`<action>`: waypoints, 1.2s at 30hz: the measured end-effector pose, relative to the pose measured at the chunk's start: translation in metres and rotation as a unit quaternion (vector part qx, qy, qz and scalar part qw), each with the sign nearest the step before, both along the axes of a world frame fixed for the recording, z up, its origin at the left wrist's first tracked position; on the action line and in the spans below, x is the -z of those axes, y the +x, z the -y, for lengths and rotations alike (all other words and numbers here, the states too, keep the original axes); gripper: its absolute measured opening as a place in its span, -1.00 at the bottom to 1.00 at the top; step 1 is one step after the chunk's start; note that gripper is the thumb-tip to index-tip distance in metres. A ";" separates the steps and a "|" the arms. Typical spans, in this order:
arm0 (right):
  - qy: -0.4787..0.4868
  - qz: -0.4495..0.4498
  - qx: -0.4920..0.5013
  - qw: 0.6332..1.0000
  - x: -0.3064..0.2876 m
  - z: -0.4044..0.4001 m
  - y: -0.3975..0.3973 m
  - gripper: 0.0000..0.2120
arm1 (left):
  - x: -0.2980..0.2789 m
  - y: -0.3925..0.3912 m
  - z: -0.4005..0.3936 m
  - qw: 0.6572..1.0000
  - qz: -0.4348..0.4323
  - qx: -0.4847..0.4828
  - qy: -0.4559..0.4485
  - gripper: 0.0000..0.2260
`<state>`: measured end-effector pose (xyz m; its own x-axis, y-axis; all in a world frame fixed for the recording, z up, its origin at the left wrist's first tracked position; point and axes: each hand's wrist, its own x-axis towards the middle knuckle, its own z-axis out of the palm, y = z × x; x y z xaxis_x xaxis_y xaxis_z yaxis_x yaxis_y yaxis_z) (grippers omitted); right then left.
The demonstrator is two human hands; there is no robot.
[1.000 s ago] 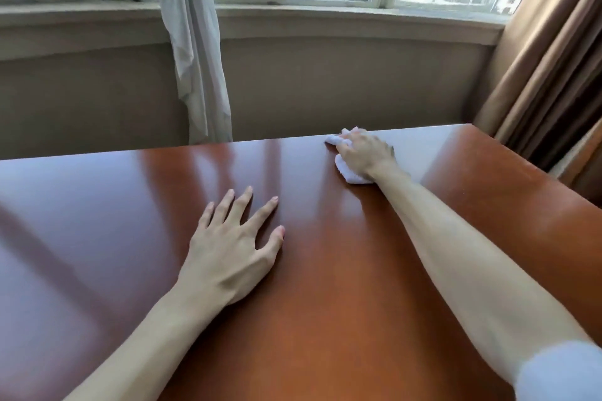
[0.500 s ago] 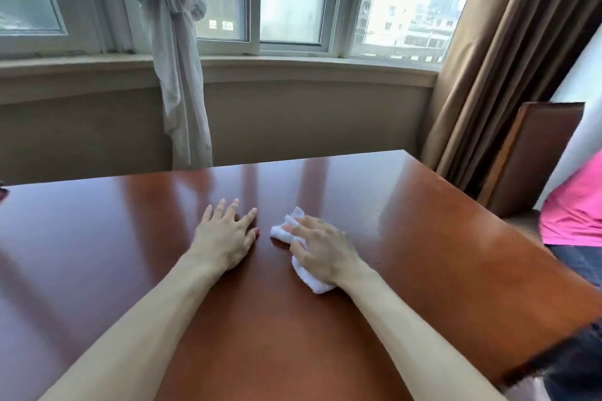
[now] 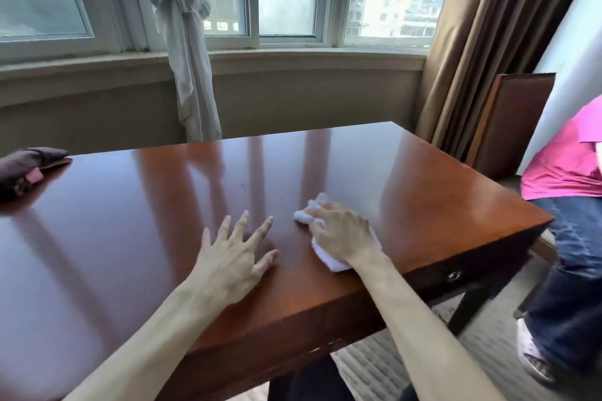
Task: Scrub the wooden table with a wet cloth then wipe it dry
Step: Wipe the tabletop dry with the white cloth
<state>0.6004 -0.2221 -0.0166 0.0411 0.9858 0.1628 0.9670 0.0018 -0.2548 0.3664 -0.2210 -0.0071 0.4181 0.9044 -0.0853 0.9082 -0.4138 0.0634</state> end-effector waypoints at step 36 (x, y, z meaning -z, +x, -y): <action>-0.033 -0.011 -0.057 0.998 0.006 -0.218 -0.066 -0.62 | 0.037 -0.080 -0.108 0.977 0.105 -0.185 0.031 -0.46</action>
<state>0.5344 -0.0043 -0.0221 -0.0694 0.9928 0.0979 0.9557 0.0943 -0.2787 0.2859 -0.1125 -0.0439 0.0634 0.9976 0.0269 0.9661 -0.0681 0.2489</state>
